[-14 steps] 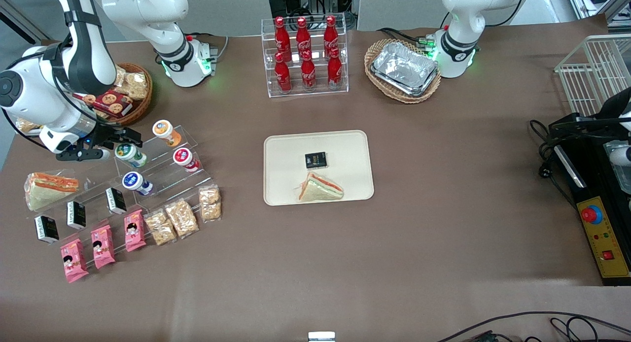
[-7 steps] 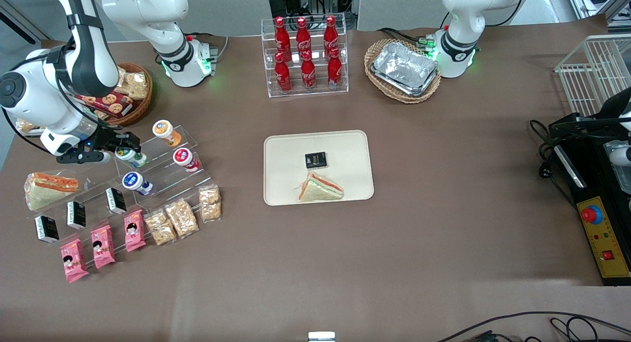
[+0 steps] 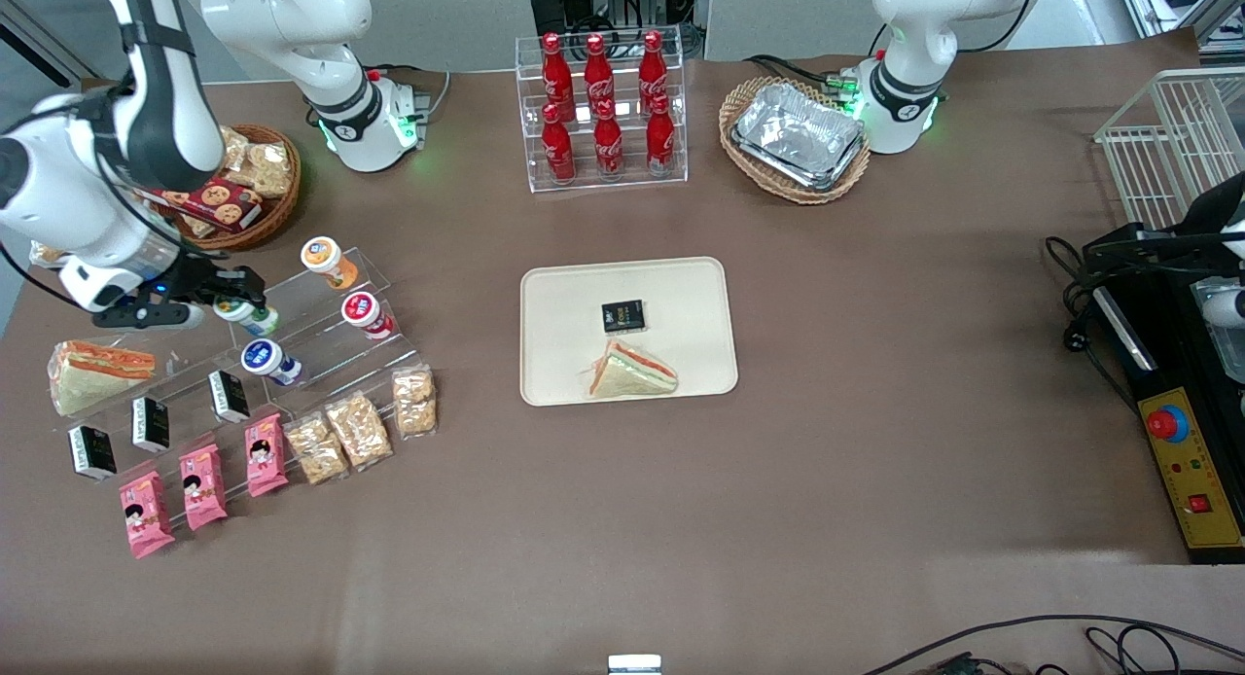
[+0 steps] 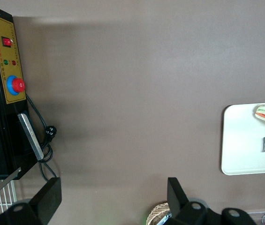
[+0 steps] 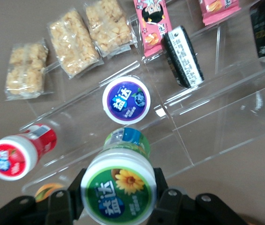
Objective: Place green gum on tray
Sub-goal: 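Lift the green gum tub off the rack with the right gripper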
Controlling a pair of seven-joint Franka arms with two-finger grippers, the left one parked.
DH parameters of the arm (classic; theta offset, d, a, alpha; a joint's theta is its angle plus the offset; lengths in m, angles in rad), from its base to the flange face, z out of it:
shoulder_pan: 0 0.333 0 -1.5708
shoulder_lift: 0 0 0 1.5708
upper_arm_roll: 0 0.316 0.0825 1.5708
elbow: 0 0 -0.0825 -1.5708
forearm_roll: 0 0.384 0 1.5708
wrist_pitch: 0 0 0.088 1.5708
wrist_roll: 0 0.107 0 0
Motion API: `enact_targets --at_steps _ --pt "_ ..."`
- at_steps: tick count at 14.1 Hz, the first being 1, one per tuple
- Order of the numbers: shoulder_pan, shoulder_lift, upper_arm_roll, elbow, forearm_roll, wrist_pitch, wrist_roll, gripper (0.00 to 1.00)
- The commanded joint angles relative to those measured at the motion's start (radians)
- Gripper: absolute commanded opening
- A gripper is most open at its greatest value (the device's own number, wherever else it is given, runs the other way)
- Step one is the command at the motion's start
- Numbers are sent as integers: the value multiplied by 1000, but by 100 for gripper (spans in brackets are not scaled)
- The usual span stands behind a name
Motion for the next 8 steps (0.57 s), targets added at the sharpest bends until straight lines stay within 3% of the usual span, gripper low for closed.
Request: enact_targets --at_steps 1,3,5,8 --pt "3 -10 11 268 8 -330 1 15" --pt "4 -9 53 443 8 -524 14 15" --pt "4 -7 103 545 19 -621 60 15" --pt "3 -28 293 570 54 -684 319 16"
